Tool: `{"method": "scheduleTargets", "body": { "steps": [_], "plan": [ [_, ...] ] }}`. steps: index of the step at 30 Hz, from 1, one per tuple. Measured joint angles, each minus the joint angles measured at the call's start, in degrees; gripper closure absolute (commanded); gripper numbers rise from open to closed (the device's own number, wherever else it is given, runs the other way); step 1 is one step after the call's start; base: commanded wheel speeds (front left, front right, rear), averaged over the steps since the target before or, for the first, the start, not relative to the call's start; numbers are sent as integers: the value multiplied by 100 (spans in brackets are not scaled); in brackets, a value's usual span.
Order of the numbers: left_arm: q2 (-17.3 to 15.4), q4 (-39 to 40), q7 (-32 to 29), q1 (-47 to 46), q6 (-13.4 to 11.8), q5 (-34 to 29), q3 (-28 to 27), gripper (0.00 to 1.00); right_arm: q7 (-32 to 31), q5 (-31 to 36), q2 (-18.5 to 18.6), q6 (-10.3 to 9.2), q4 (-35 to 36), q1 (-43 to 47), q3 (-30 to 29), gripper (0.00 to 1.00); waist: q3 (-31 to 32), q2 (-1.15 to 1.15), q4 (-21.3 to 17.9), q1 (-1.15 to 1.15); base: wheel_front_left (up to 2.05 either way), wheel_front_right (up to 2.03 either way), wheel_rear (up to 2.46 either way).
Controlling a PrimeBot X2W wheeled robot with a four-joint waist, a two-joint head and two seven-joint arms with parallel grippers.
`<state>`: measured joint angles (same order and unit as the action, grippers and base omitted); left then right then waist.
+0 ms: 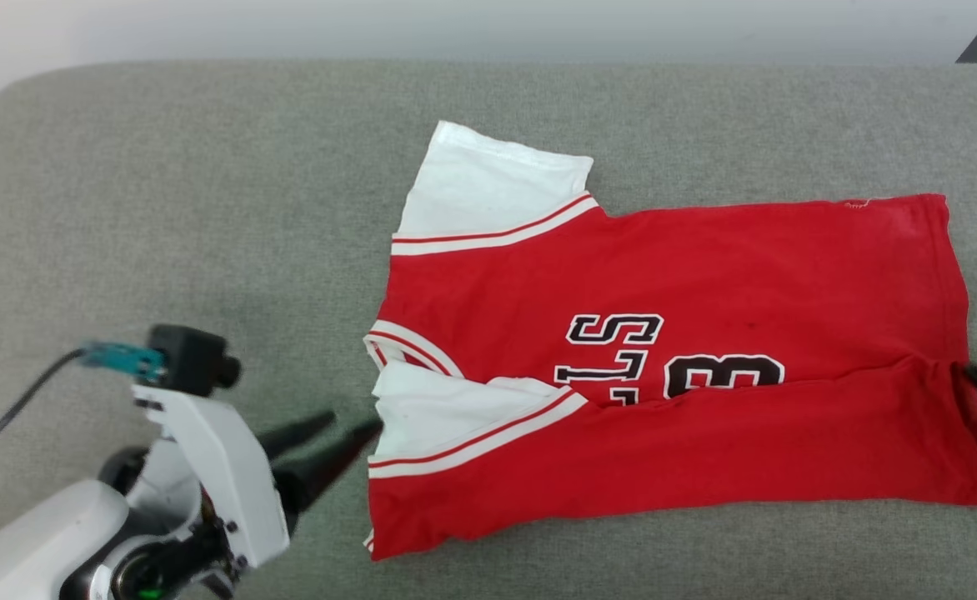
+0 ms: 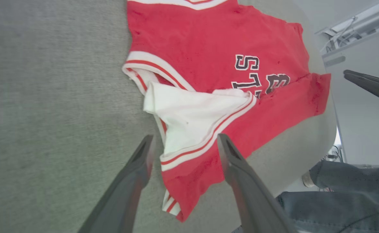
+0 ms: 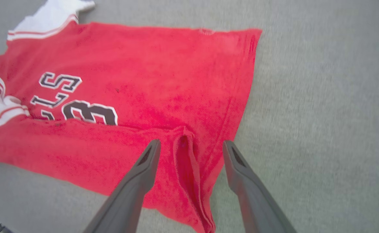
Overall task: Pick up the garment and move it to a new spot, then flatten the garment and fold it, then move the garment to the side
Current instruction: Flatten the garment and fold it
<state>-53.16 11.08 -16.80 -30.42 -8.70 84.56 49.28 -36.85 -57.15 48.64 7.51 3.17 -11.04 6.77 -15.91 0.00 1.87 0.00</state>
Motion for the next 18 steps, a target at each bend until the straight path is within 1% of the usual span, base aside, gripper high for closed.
{"method": "scheduleTargets", "body": {
  "steps": [3,7,11,15,18],
  "plan": [
    [99,-175,582,75,-14,-176,-186,0,653,458,-403,0,-74,-146,-133,0,57,0,12,-1,0,0,0],
    [448,-499,1394,109,-19,-448,-385,0,1681,1127,-969,0,-258,-399,-216,0,47,0,15,0,0,0,0],
    [720,-1090,1946,-196,-4,-827,-571,0,2526,1647,-1470,0,-445,-641,-241,0,-28,0,-47,0,0,0,0],
    [934,-1803,2008,-975,65,-1233,-609,0,3097,1962,-1880,0,-509,-840,-199,0,-137,0,-199,0,0,0,0],
    [1046,-2370,1774,-1705,205,-1513,-546,0,3366,2054,-2092,0,-449,-986,-258,0,-229,0,-365,0,0,0,0]
  ]
}}
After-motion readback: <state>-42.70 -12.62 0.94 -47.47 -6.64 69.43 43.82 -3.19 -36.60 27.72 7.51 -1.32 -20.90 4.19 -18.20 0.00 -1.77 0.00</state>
